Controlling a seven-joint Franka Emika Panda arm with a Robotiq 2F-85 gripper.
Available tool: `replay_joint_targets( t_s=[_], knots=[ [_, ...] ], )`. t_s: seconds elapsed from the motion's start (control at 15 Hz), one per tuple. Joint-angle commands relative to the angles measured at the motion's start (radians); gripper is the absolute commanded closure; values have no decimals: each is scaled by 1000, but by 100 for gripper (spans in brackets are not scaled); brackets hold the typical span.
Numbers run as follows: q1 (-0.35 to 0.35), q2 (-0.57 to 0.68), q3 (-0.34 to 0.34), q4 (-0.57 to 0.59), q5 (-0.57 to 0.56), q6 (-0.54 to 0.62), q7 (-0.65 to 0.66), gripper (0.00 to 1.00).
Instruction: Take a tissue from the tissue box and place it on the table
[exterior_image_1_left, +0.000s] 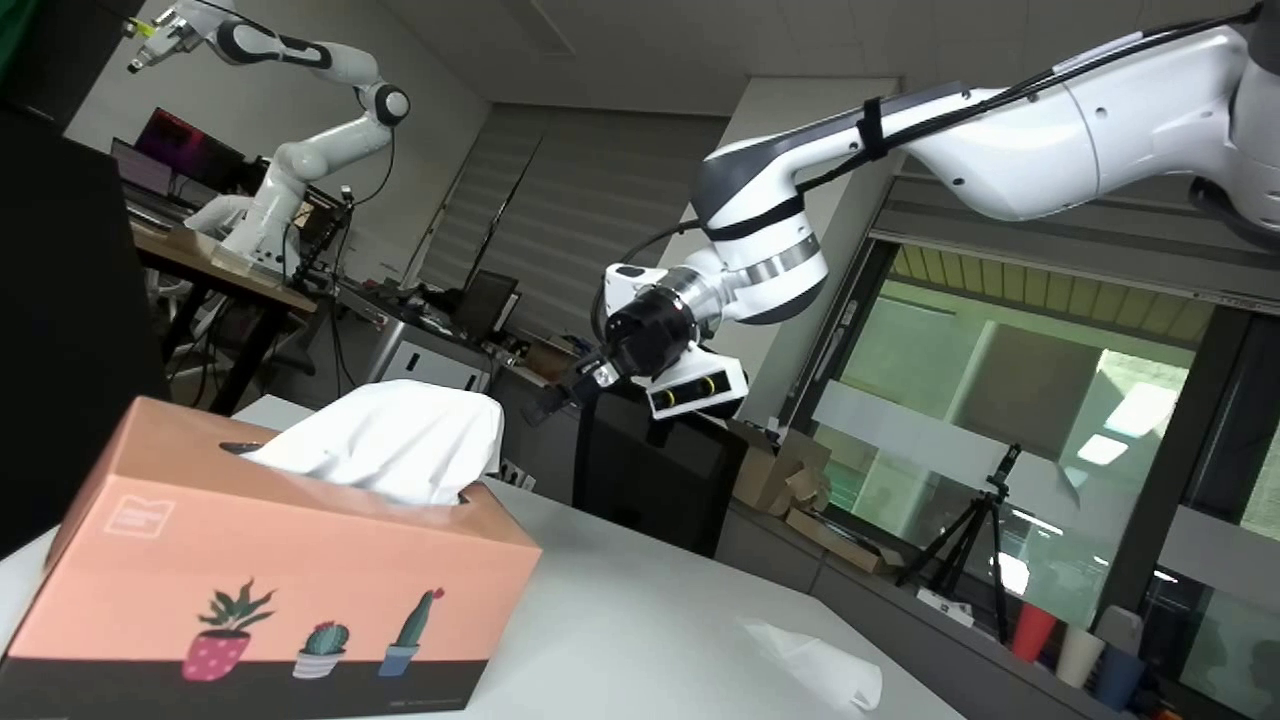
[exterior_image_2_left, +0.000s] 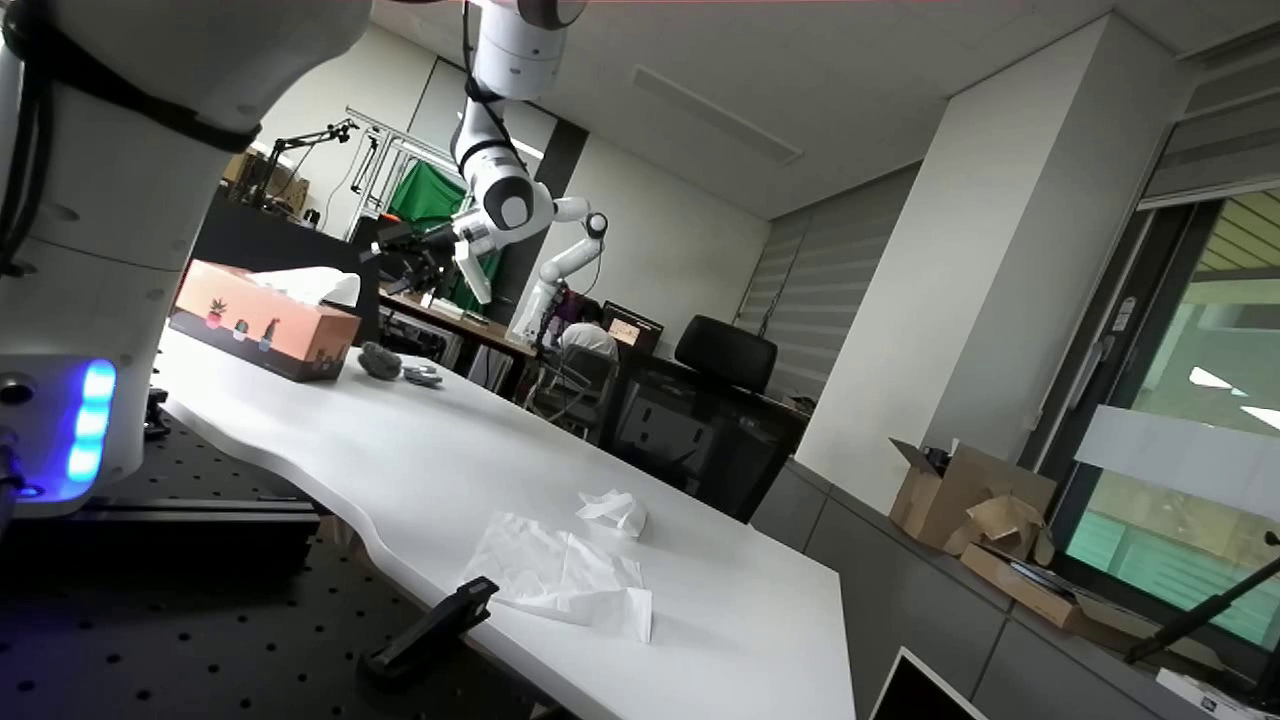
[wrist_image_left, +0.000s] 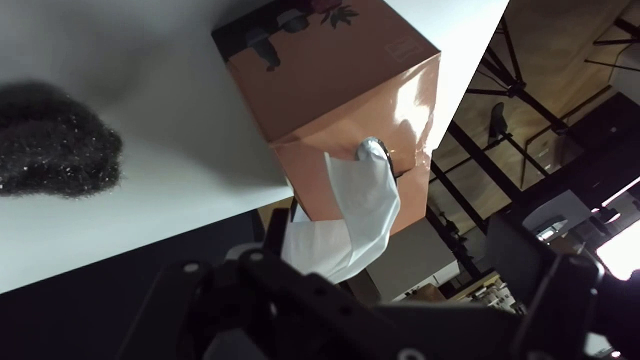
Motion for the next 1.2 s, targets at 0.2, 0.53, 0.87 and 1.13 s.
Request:
replay_joint_targets(
  t_s=[0.2,0.53,0.87,1.13],
  knots=[
    [12,70,21,9,70,13,-92,0],
    [41,125,29,14,76,26,-152,25],
    [59,147,32,23,63,37,-165,55],
    [66,141,29,27,52,38,-156,82]
  ],
)
